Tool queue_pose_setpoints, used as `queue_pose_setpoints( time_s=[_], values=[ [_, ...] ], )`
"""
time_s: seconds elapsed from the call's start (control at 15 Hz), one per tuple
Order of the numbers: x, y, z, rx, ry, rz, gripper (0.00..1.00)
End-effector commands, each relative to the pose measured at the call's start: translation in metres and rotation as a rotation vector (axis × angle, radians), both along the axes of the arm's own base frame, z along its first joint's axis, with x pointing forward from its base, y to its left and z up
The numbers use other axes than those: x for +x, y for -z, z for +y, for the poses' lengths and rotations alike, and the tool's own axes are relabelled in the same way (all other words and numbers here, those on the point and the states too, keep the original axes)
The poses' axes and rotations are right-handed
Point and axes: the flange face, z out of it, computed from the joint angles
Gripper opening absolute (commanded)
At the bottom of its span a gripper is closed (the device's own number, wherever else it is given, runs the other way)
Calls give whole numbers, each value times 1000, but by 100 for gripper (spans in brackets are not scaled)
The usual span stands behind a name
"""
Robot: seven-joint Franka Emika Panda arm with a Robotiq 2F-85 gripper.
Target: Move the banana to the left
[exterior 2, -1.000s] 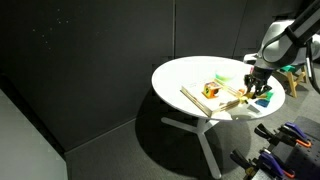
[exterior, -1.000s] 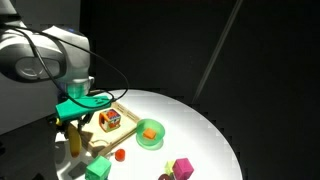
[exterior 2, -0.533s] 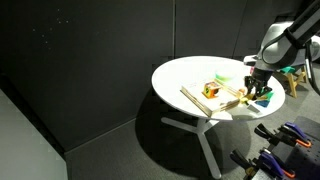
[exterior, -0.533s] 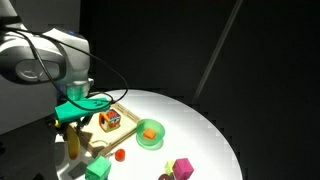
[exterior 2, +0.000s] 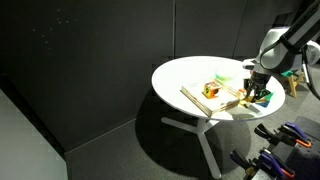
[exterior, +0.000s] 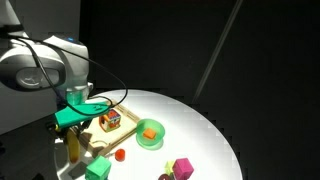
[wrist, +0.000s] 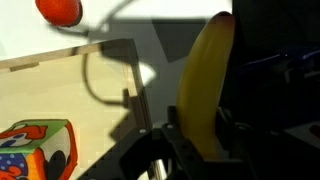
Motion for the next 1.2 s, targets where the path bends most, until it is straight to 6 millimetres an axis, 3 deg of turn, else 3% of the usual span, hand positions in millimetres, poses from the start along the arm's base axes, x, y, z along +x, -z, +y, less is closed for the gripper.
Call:
queue_pose_setpoints(
  time_s=[0.0, 1.13],
  values=[
    [8, 2, 0, -13, -3, -20, 15],
    [27, 16, -7, -21, 8, -10, 15]
  ],
)
